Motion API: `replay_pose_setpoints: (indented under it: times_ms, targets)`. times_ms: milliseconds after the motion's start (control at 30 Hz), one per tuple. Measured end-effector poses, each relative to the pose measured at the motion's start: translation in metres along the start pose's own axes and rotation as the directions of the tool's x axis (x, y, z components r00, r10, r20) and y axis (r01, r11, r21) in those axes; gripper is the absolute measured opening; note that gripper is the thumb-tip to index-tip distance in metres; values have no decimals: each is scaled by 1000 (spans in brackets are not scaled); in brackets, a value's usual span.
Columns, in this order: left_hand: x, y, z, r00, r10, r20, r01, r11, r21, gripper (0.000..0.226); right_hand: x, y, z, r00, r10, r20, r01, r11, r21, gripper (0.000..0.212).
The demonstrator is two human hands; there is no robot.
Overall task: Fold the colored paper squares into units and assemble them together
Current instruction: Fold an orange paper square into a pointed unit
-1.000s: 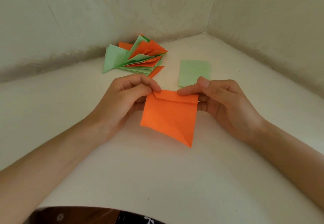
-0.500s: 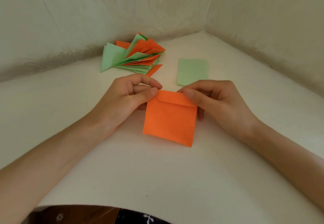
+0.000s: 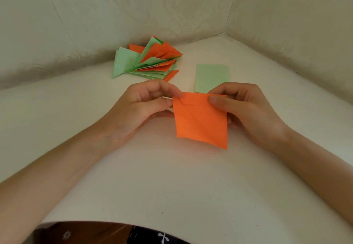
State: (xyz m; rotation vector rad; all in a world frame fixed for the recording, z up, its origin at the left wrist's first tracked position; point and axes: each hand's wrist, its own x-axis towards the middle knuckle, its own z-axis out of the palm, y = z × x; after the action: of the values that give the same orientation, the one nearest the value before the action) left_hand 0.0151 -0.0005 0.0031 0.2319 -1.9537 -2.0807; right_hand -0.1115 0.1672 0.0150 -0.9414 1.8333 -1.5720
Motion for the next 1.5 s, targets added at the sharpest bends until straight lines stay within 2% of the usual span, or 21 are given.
replay_pose_setpoints:
  times_ms: [67,133,367,433,500,567,700,767,900,1000,1133,1233,1333,1500]
  targets:
    - [0,0,0,1000,4,10,-4,999,43,20,1,1,0,1000,11,6,-11,1000,28,18]
    - [0,1,1,1000,14,9,-15,997,81,10,1,3,-1,1000,4,22,-4,1000,-13,18]
    - [-2,2,9,1000,28,0,-27,972,235,24,-3,2,3,988,-100,120,115,986,-118,11]
    - [-2,0,10,1000,26,-11,-22,960,281,15,-2,4,3,992,-83,92,90,993,-78,20]
    - [-2,-1,9,999,25,-35,-13,950,313,9,0,4,1,999,-29,43,29,1000,-8,38]
    - [-1,-2,9,998,20,-54,0,943,333,6,1,3,-2,998,-54,20,56,994,-94,42]
    - [0,-6,9,996,53,-70,-22,920,391,9,2,7,-1,978,-190,80,206,889,-409,8]
    - [-2,-8,9,988,140,-65,-86,845,527,9,2,11,-1,973,-214,80,226,847,-481,10]
    - [-2,-13,6,949,310,48,-224,562,796,8,4,14,-1,973,-218,77,219,763,-608,10]
    - [0,-16,2,917,357,179,-325,407,854,13,6,17,-1,969,-220,114,236,683,-691,7]
    - [-6,-13,-3,890,305,338,-419,256,871,34,8,18,-1,960,-250,124,262,650,-713,6]
    - [-12,-10,-2,860,284,425,-461,69,885,40,6,16,0,889,-374,263,434,509,-743,28]
    - [-15,-7,0,853,275,444,-461,-1,887,40,1,11,1,803,-394,446,585,380,-717,52]
    - [-22,-11,3,867,276,414,-409,-77,909,42,-20,13,-6,763,-402,505,612,202,-764,46]
